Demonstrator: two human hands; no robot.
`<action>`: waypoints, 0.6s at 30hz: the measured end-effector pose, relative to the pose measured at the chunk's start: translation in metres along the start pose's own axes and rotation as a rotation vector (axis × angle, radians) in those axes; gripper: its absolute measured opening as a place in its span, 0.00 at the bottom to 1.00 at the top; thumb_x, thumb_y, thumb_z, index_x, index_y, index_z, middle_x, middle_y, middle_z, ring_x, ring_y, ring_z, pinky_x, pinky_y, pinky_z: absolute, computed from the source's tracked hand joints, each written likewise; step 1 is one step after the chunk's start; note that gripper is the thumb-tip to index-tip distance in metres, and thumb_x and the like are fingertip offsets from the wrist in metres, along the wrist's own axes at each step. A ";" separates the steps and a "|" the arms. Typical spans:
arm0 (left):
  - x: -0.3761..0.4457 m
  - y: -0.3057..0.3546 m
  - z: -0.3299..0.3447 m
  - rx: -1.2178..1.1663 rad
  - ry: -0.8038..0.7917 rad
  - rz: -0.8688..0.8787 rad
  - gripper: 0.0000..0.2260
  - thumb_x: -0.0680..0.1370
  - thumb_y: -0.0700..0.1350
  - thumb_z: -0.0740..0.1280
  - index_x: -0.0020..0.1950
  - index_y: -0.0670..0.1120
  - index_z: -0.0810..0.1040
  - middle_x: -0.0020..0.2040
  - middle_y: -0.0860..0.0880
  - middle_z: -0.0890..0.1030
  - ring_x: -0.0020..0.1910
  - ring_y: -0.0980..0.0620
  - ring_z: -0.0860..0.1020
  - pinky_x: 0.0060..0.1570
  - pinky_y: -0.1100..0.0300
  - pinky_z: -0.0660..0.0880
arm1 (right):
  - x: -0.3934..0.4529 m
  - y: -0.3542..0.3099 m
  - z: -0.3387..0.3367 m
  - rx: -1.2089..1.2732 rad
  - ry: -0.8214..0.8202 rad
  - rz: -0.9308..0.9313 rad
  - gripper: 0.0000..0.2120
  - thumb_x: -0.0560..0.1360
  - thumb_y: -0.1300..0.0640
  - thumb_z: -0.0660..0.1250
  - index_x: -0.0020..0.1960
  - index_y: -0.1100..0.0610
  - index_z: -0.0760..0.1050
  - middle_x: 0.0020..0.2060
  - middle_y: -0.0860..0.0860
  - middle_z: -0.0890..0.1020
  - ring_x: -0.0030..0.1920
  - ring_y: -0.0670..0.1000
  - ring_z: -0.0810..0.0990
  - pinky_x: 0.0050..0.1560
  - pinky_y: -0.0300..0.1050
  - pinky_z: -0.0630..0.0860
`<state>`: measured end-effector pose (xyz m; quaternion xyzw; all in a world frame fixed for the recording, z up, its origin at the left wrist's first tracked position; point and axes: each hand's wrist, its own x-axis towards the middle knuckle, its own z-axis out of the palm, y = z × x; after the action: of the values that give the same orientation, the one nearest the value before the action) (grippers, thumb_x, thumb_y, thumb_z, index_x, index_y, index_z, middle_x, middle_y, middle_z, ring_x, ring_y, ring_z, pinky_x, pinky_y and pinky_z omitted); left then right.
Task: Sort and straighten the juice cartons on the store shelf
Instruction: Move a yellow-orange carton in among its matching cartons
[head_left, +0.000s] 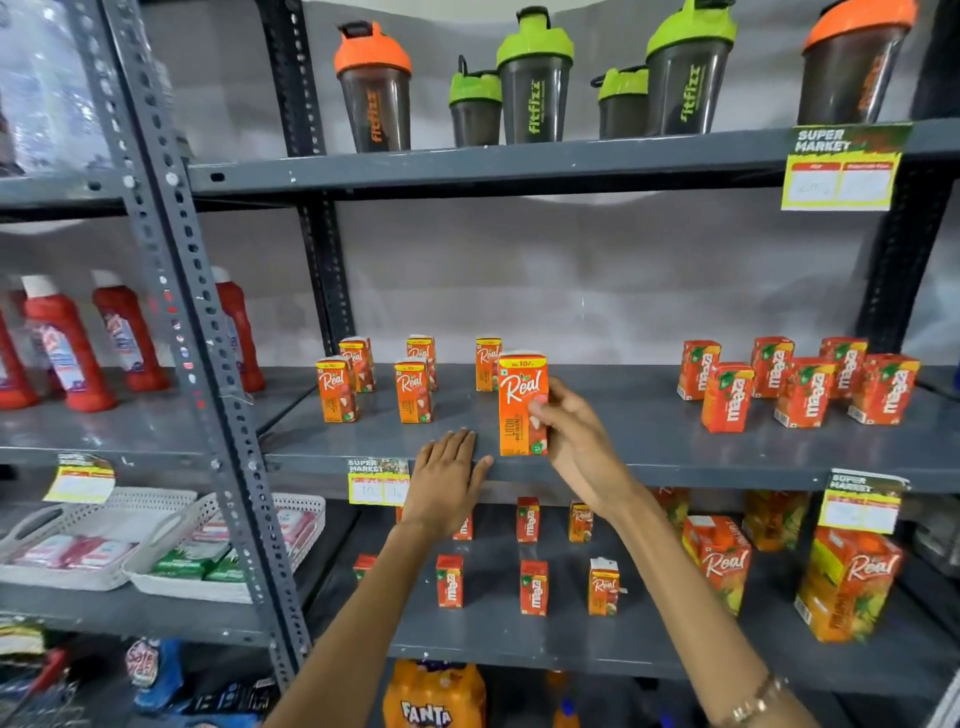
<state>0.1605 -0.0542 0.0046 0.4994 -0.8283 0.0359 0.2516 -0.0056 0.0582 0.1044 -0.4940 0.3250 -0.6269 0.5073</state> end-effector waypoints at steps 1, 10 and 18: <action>-0.002 -0.004 -0.002 -0.004 -0.006 0.000 0.30 0.83 0.62 0.44 0.80 0.48 0.59 0.80 0.49 0.63 0.81 0.50 0.58 0.80 0.51 0.51 | 0.013 0.011 -0.004 -0.019 0.007 0.021 0.16 0.78 0.57 0.66 0.65 0.52 0.72 0.57 0.47 0.83 0.60 0.47 0.82 0.54 0.41 0.80; -0.012 -0.031 0.001 0.053 0.010 -0.085 0.29 0.83 0.62 0.44 0.79 0.48 0.61 0.80 0.49 0.64 0.80 0.49 0.60 0.79 0.52 0.52 | 0.129 0.086 -0.009 -0.229 -0.011 0.124 0.16 0.81 0.65 0.62 0.66 0.54 0.67 0.61 0.51 0.78 0.70 0.57 0.74 0.64 0.51 0.76; 0.028 -0.058 -0.001 -0.012 0.044 0.100 0.31 0.82 0.64 0.42 0.79 0.49 0.61 0.80 0.50 0.64 0.80 0.50 0.60 0.79 0.51 0.51 | 0.162 0.078 0.008 -0.368 0.206 0.022 0.21 0.80 0.63 0.64 0.72 0.59 0.64 0.71 0.57 0.73 0.72 0.57 0.72 0.70 0.62 0.71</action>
<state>0.1991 -0.1051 0.0073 0.4551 -0.8466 0.0546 0.2707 0.0267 -0.1176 0.0829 -0.5081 0.4896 -0.5984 0.3795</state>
